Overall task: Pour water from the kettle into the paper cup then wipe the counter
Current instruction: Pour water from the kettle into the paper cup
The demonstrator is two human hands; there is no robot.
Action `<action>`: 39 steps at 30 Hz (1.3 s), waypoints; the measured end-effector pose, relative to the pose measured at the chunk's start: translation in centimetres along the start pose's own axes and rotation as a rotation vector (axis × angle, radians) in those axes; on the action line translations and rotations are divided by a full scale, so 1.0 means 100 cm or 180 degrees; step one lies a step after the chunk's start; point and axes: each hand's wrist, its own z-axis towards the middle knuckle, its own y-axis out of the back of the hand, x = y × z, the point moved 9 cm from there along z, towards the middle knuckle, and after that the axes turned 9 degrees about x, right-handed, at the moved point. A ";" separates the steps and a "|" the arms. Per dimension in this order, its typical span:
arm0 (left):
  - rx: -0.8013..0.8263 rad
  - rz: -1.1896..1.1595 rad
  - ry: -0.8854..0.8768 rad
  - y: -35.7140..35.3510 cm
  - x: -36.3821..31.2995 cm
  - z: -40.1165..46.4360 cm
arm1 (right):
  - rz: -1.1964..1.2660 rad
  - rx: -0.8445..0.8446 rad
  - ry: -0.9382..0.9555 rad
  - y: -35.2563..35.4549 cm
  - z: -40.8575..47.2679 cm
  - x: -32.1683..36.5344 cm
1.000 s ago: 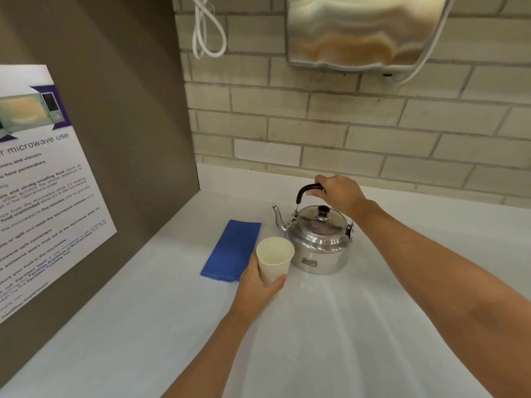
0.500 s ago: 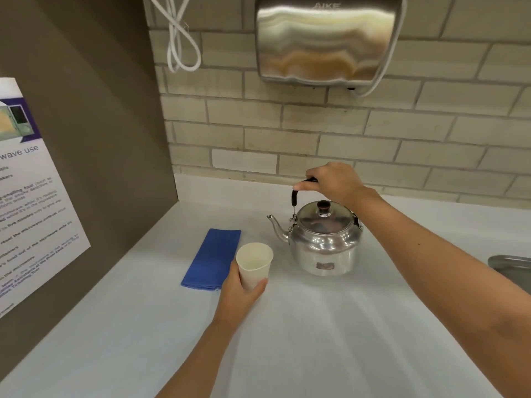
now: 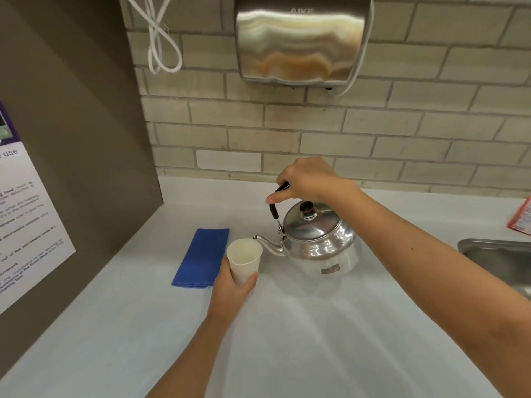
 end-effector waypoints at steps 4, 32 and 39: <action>0.0013 -0.0026 -0.0015 0.000 0.000 0.000 | -0.0114 0.0009 0.0054 0.008 0.001 0.014; 0.0057 0.0000 0.0092 -0.001 0.002 -0.003 | -0.0729 0.0257 0.0061 0.031 0.000 0.037; 0.0075 -0.0016 0.0117 -0.001 0.001 -0.003 | -0.0717 0.0345 0.0004 0.031 0.001 0.037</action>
